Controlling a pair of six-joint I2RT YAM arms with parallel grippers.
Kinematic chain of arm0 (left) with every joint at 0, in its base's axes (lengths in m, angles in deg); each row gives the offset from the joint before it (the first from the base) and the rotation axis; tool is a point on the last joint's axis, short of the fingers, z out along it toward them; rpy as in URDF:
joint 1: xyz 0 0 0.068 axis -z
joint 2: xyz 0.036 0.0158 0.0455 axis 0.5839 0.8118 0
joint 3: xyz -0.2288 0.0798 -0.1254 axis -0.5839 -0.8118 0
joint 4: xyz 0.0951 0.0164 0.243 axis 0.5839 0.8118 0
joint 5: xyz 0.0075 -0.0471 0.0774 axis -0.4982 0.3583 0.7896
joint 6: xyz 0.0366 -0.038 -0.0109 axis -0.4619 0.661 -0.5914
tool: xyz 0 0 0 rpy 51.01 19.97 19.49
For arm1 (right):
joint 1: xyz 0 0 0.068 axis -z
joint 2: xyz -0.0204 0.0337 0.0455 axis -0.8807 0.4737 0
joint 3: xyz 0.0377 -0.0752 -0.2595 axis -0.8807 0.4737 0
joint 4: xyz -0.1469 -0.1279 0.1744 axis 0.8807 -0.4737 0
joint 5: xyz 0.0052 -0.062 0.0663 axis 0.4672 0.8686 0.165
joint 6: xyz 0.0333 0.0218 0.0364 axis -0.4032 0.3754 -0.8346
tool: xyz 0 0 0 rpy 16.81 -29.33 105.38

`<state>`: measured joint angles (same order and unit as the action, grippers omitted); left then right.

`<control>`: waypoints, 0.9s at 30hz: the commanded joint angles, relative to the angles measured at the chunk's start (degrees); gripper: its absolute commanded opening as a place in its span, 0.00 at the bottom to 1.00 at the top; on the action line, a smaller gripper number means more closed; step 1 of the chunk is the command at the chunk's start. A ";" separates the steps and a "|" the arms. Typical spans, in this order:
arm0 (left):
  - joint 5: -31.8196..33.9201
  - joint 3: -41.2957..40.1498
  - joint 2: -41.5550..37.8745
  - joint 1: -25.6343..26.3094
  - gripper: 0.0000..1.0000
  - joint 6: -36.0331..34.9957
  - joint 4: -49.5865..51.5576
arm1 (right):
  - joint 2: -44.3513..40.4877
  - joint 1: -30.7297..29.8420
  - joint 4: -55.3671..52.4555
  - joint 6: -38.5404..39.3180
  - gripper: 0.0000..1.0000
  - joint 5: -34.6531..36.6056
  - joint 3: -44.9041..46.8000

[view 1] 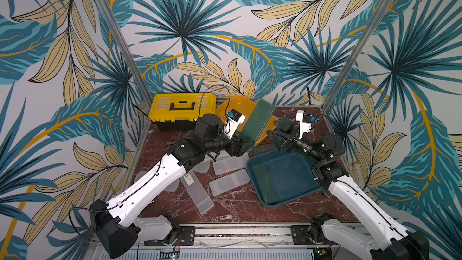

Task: Place the pencil cases by color into the storage box
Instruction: Pick up the pencil case from the center of the board.

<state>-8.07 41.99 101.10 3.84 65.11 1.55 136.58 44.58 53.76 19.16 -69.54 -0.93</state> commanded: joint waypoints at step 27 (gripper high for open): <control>-21.51 9.55 5.19 0.00 0.59 -1.59 -10.63 | 0.97 4.40 16.06 -8.51 0.92 -9.24 -2.83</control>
<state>-25.71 47.73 105.60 3.82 64.10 -4.24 137.41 48.78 66.72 12.54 -77.28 -2.43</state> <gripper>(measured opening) 0.700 0.917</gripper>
